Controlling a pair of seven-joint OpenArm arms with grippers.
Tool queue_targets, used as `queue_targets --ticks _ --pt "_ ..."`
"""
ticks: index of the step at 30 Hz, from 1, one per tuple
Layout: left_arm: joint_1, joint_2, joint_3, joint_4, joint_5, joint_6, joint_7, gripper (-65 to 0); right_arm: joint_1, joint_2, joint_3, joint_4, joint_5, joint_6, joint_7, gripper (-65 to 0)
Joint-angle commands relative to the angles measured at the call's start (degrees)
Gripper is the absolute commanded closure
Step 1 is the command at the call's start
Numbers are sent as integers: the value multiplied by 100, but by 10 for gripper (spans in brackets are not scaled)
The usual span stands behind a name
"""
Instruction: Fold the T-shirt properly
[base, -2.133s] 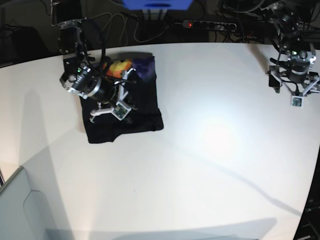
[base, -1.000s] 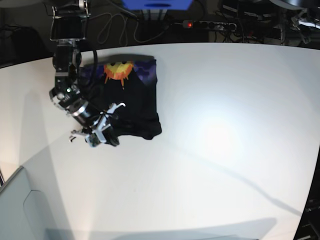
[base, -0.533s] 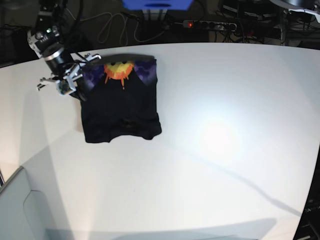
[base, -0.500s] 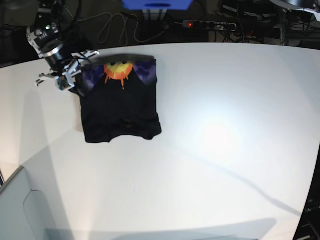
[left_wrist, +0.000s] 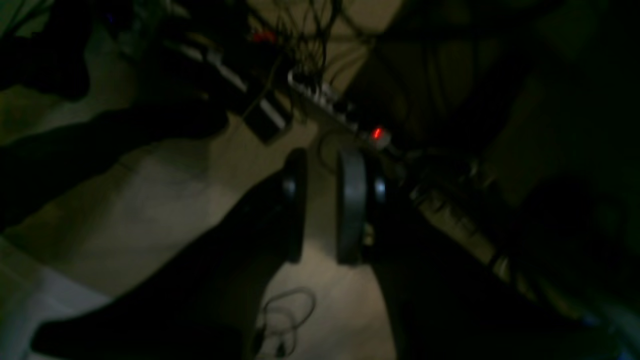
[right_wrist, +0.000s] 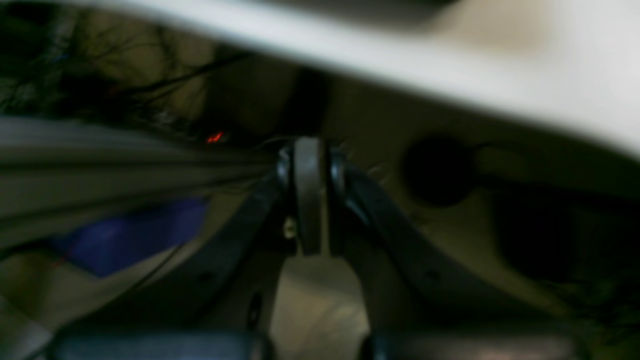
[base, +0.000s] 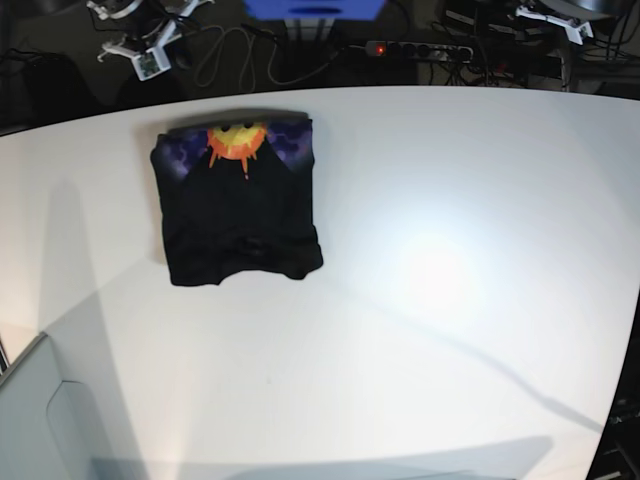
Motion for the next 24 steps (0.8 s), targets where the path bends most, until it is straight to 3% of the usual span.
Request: queue_targets --ticks 1,5,8,12,18,21,24 --pt "-27 -58 157 -55 54 -13 -237 -99 -78 41 12 -82 36 3 115 0" --pt "-141 -58 957 -688 494 5 -765 -87 89 50 -14 -873 36 3 150 0" --pt "-388 -102 1511 -1198 564 40 -1037 0 380 155 -14 -1726 27 3 379 0" --pt "-686 -296 2117 -2094 547 49 -1248 0 933 226 -23 -3387 10 -6 1100 0" --pt "-941 -445 2698 -2973 556 49 -2215 0 1531 463 -313 -5497 1 -24 2621 0" --pt "-1179 -603 3322 -3598 556 66 -2505 0 1874 542 -524 -6315 -8 -32 2753 0" --pt "-1478 -691 4043 -4354 556 462 -2831 0 2235 542 -542 -7159 1 -129 2788 0"
